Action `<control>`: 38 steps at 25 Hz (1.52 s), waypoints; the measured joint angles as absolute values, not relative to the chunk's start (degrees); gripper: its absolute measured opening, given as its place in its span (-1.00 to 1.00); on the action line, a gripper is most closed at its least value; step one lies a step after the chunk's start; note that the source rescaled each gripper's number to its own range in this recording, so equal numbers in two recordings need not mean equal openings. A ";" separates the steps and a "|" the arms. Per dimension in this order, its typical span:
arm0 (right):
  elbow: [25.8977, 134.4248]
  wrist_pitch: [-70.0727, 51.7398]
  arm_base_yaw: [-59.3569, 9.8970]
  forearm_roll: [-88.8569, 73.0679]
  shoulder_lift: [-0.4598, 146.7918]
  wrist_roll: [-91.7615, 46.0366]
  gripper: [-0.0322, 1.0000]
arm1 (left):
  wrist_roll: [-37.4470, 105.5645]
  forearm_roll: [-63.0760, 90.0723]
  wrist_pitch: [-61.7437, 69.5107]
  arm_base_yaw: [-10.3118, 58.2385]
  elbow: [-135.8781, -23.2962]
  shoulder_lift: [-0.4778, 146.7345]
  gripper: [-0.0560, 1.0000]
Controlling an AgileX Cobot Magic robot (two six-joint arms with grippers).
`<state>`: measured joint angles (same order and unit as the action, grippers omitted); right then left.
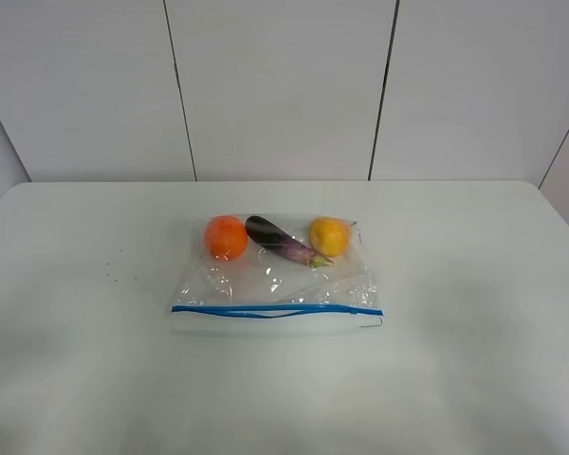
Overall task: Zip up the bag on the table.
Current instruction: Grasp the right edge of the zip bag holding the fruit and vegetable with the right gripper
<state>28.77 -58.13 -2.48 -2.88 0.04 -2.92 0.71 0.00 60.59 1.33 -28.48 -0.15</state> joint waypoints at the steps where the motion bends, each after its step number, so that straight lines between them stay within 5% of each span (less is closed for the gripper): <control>1: 28.77 -58.13 -2.48 -2.88 0.04 -2.92 1.00 | 0.71 0.00 60.59 1.33 -28.48 -0.15 1.00; 13: 30.83 -57.76 -2.48 -3.43 5.23 -2.92 1.00 | 0.71 0.00 60.59 1.33 -28.48 -0.15 1.00; 27: 48.56 -50.44 -2.48 -9.94 60.84 -4.63 1.00 | 0.71 0.00 60.59 1.33 -28.48 -0.15 1.00; 38: 54.18 -47.45 -2.48 -39.48 93.96 -29.25 1.00 | 0.71 0.00 60.59 1.33 -28.48 -0.15 1.00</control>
